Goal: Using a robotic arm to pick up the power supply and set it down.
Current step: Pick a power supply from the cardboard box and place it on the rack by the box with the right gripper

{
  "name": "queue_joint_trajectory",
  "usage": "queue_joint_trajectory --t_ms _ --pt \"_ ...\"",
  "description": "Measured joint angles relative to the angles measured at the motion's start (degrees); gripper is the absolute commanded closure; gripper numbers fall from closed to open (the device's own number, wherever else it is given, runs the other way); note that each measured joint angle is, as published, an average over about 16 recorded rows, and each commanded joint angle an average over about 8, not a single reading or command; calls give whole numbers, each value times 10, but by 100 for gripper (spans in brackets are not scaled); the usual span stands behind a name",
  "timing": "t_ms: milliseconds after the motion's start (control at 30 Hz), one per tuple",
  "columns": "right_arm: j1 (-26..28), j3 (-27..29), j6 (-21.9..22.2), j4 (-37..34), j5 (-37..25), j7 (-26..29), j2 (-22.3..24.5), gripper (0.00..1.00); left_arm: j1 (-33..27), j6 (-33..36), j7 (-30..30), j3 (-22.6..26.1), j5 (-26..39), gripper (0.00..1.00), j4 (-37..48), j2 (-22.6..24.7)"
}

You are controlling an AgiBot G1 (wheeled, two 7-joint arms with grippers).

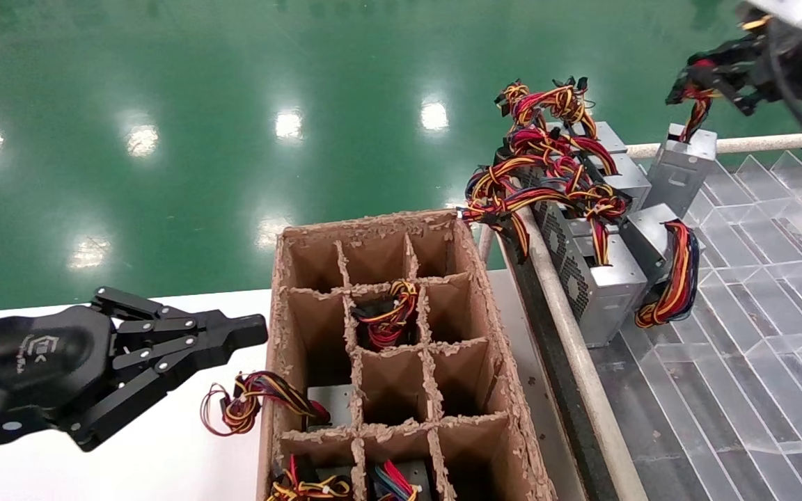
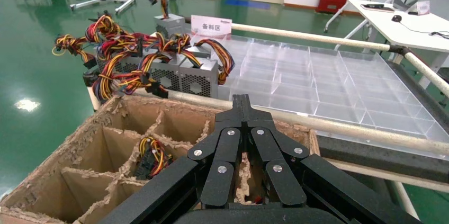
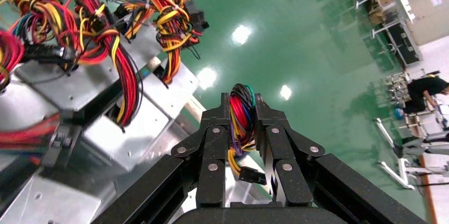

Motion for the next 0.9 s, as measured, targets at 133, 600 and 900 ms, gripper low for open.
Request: queue_joint_trajectory --t_ms 133,600,900 --pt "1 6 21 -65 20 -48 -38 100 0 0 0 0 0 100 0 0" --pt "19 39 81 -272 90 -196 -138 100 0 0 0 0 0 100 0 0" --pt "23 56 114 -363 113 -248 -161 100 0 0 0 0 0 100 0 0"
